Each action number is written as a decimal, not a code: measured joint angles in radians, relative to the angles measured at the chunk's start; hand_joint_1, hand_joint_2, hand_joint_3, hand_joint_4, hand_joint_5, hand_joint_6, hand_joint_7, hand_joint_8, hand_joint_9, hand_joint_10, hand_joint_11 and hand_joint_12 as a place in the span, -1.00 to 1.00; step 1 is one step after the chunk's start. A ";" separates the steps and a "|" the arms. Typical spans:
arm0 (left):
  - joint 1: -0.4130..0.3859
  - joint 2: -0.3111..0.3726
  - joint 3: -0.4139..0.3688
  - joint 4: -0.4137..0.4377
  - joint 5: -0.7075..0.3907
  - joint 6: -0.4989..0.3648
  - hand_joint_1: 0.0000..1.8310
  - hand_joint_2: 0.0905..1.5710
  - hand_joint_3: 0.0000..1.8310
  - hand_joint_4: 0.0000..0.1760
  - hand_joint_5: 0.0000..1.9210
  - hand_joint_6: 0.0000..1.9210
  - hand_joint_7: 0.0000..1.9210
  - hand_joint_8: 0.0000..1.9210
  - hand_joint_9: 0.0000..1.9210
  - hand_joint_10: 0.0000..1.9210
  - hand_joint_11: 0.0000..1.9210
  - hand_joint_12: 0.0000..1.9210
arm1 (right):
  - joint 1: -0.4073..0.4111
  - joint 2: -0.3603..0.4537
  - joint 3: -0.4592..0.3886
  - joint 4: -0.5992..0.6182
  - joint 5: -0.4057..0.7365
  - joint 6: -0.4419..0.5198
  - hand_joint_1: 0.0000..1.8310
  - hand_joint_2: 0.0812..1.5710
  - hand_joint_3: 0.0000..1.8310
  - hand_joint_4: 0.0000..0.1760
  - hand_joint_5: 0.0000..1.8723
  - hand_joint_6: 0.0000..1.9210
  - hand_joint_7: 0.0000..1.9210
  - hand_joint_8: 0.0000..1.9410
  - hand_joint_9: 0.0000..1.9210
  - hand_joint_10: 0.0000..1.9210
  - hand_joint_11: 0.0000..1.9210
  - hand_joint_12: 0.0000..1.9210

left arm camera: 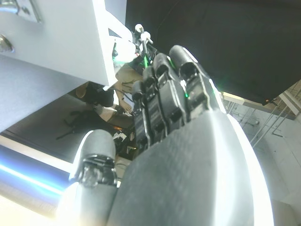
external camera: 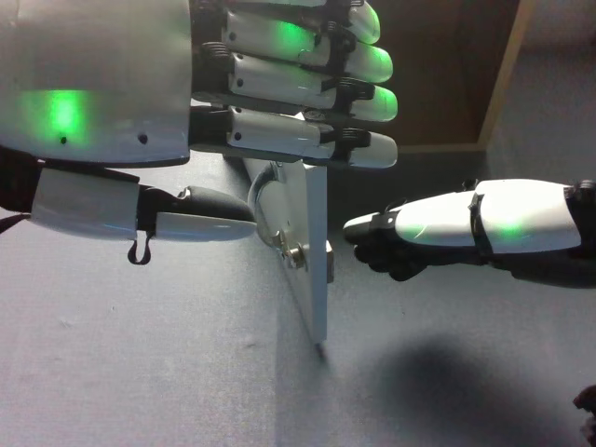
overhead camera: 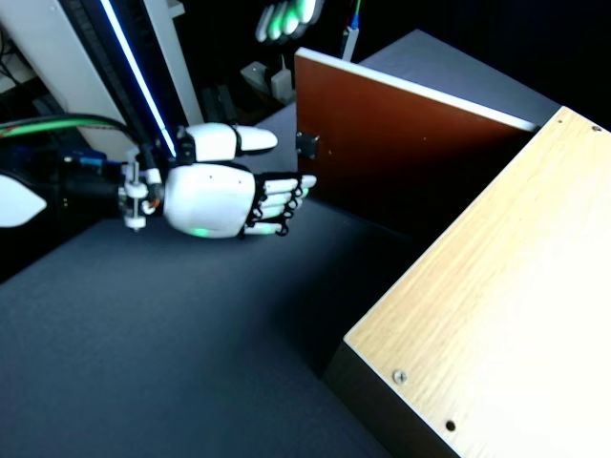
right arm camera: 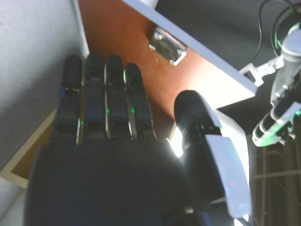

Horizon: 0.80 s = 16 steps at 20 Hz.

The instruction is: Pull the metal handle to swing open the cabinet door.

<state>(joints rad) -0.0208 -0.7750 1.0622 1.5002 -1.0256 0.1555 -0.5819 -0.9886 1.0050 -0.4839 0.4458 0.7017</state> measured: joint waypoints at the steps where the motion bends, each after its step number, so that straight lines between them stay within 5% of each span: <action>1: 0.000 0.000 0.000 0.000 -0.001 0.000 -1.00 1.00 -0.95 -1.00 -0.67 -1.00 -0.65 -1.00 -0.67 -1.00 -1.00 -0.24 | 0.005 0.000 -0.008 0.000 0.000 0.000 -1.00 1.00 -0.99 -1.00 -0.60 -1.00 -0.58 -1.00 -0.62 -1.00 -1.00 -0.03; 16: 0.000 0.000 0.000 0.000 0.000 0.000 -1.00 1.00 -0.95 -1.00 -0.67 -1.00 -0.66 -1.00 -0.68 -1.00 -1.00 -0.25 | 0.037 -0.067 -0.031 0.045 0.005 -0.049 -1.00 1.00 -0.99 -1.00 -0.61 -1.00 -0.59 -1.00 -0.63 -1.00 -1.00 -0.04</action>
<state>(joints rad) -0.0208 -0.7750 1.0622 1.4998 -1.0260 0.1555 -0.5449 -1.0557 0.9737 -0.4385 0.4511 0.6529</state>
